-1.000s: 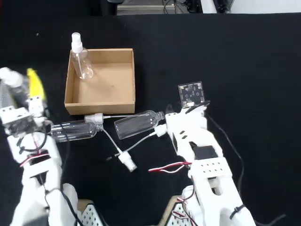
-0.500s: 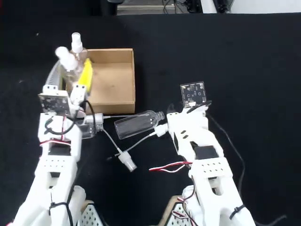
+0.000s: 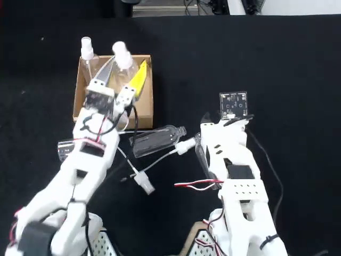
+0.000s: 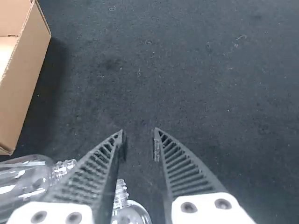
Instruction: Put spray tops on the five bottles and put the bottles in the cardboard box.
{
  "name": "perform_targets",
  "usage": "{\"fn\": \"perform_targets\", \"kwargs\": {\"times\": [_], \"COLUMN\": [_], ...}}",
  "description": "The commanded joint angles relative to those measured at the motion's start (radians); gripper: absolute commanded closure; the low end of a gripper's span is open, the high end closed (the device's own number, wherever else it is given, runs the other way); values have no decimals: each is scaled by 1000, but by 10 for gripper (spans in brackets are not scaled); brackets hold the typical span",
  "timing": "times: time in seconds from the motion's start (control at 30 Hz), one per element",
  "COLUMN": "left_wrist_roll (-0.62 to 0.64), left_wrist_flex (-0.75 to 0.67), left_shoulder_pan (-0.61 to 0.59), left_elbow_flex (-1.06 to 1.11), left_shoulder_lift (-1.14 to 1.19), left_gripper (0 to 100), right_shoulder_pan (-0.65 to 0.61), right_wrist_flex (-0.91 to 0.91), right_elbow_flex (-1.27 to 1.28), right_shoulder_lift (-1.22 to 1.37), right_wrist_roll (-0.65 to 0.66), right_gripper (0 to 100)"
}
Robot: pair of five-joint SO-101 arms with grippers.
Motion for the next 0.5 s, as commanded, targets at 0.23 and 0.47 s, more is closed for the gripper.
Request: {"fn": "perform_targets", "kwargs": {"times": [0.23, 0.47], "left_wrist_roll": [-5, 2], "left_wrist_flex": [-130, -454], "left_shoulder_pan": [41, 15], "left_elbow_flex": [-268, -124], "left_shoulder_lift": [364, 376], "left_gripper": [970, 970], "right_shoulder_pan": [23, 23], "right_wrist_flex": [-29, -29], "right_elbow_flex": [-22, -22], "right_shoulder_lift": [-41, -41], "right_wrist_roll": [0, 0], "right_gripper": [918, 918]}}
